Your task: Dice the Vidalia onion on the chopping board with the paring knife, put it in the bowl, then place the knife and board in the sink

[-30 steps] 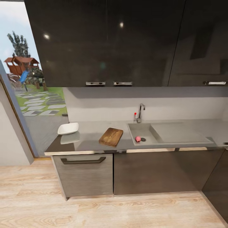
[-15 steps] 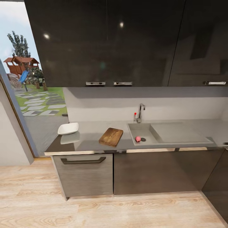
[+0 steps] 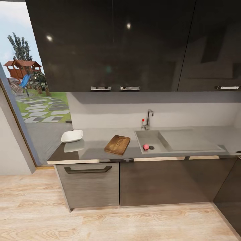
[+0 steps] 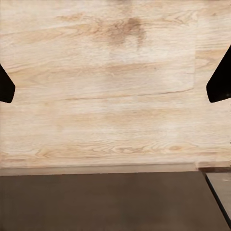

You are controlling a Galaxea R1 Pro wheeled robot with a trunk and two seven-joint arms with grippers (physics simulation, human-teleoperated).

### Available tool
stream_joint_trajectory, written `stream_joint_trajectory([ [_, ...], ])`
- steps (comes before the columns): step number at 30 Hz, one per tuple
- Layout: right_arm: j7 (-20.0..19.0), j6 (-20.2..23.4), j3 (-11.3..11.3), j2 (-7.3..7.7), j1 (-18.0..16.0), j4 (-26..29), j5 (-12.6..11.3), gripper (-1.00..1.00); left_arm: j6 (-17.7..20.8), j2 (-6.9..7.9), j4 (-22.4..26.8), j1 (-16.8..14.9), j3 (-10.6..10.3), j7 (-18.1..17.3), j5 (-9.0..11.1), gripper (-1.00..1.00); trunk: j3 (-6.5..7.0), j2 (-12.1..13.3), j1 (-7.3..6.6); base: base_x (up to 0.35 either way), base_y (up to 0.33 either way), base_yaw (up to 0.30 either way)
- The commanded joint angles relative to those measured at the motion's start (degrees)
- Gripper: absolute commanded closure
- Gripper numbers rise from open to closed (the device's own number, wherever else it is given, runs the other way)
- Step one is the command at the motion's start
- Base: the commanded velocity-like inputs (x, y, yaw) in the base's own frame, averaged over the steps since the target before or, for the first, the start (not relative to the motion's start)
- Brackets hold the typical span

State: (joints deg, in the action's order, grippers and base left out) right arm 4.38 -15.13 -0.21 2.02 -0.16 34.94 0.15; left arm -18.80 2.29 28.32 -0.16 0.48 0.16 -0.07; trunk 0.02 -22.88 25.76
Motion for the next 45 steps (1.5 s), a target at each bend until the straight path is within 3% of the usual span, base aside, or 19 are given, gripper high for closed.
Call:
stream_joint_trajectory([
  [1, 0.18, -0.17, 0.03, 0.00, -0.01, -0.05, 0.02, -1.00, -0.18, -0.01, -0.04, -0.01, 0.04, 0.02, -0.01, -1.00, -0.02, -0.03, 0.02, 0.000, 0.000, 0.000],
  [9, 0.40, -0.51, -0.30, 0.00, -0.01, 1.96, 0.05, -1.00, -0.18, 0.14, -0.53, -0.01, -0.08, 0.02, -0.01, -1.00, -0.02, -0.03, 0.02, 0.000, 0.000, 0.000],
  [14, 1.66, -0.22, -0.32, -0.06, -0.01, 8.99, 0.08, -1.00, -0.18, 0.22, -0.55, -0.01, -0.10, 0.02, -0.01, -1.00, -0.02, -0.03, 0.02, 0.000, 0.000, 0.000],
  [19, 5.81, 1.34, -0.27, -0.33, -0.01, 16.54, 0.06, -1.00, -0.18, 0.20, -0.55, -0.01, -0.13, 0.02, -0.01, -1.00, -0.02, -0.03, 0.02, 0.000, 0.000, 0.000],
  [23, 9.58, 8.01, -0.12, -0.54, -0.09, 25.56, -0.14, -1.00, -0.18, 0.18, -0.55, -0.01, -0.13, 0.02, -0.01, -1.00, -0.02, -0.03, 0.02, 0.000, 0.000, 0.000],
  [27, 10.56, 15.75, -0.07, -0.70, -1.31, 32.76, -0.21, -1.00, -0.18, 0.17, -0.55, -0.01, -0.13, 0.02, -0.01, -1.00, -0.02, -0.03, 0.02, 0.000, 0.000, 0.000],
  [32, 10.90, 21.79, -0.04, -0.97, -5.88, 36.26, -0.28, -1.00, -0.18, 0.14, -0.55, -0.01, -0.15, 0.02, -0.01, -1.00, -0.02, -0.03, 0.02, 0.000, 0.000, 0.000],
  [39, 10.99, 31.40, -0.02, -1.22, -15.69, 36.89, -0.40, -1.00, -0.18, 0.09, -0.55, -0.01, -0.20, 0.02, 0.09, -1.00, -0.02, -0.03, 0.02, 0.000, 0.000, 0.000],
  [40, 10.99, 34.51, 0.00, -1.91, -19.07, 36.76, -0.41, -1.00, -0.18, 0.09, -0.58, -0.01, -0.21, 0.02, 0.12, -1.00, -0.02, -0.03, 0.02, 0.000, 0.000, 0.000],
  [44, 11.00, 39.96, 0.03, -4.30, -26.01, 35.50, -0.34, -1.00, -0.18, 0.05, -0.62, -0.01, -0.22, 0.02, 0.15, -1.00, -0.02, -0.03, 0.02, 0.000, 0.000, 0.000],
  [45, 11.00, 41.82, 0.03, -5.63, -29.56, 33.74, -0.29, -1.00, -0.18, 0.03, -0.63, -0.01, -0.22, 0.02, 0.16, -1.00, -0.02, -0.03, 0.02, 0.000, 0.000, 0.000],
])
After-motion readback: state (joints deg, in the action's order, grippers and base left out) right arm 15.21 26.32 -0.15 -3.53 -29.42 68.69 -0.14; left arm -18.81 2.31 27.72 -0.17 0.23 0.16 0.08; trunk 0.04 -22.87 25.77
